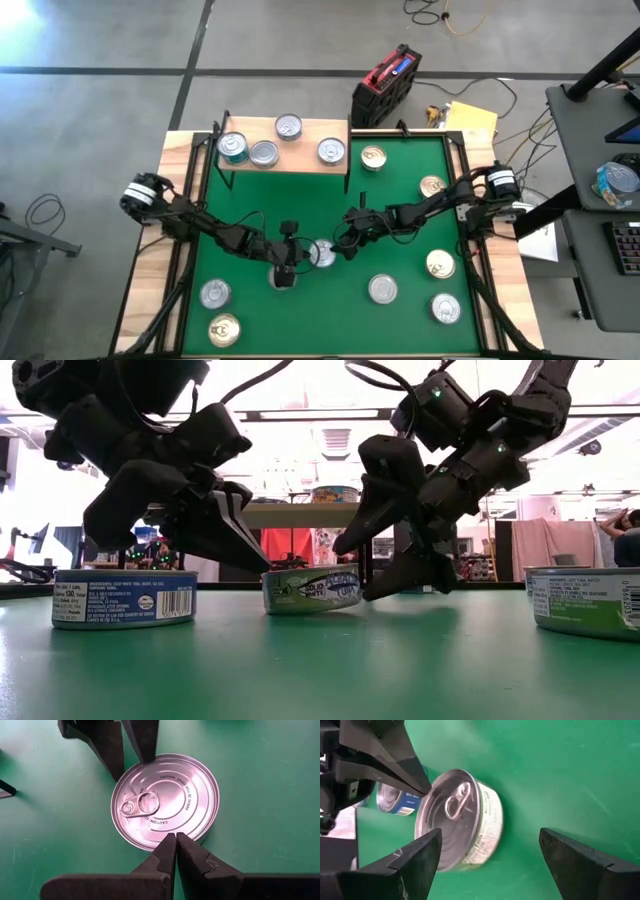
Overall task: Stack canned seafood by type on shelf
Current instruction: Put the center green tuna can on the shelf
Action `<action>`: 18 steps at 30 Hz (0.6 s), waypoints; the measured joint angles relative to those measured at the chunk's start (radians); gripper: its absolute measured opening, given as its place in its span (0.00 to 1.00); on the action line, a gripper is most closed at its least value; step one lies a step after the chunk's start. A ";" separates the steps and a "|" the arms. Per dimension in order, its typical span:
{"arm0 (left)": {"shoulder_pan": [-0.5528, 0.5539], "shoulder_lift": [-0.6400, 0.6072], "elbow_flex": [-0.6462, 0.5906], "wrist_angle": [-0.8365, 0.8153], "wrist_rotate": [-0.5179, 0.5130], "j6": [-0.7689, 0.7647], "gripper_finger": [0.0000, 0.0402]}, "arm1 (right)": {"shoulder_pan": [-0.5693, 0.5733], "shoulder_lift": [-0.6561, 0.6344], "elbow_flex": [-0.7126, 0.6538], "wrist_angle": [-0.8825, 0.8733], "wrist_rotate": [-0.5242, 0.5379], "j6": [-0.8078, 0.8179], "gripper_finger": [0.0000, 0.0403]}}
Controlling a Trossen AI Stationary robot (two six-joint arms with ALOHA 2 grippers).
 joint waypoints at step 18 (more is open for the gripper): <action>-0.001 0.003 -0.013 0.004 0.002 -0.060 0.00 | 0.000 0.093 0.029 0.130 -0.056 -0.001 0.81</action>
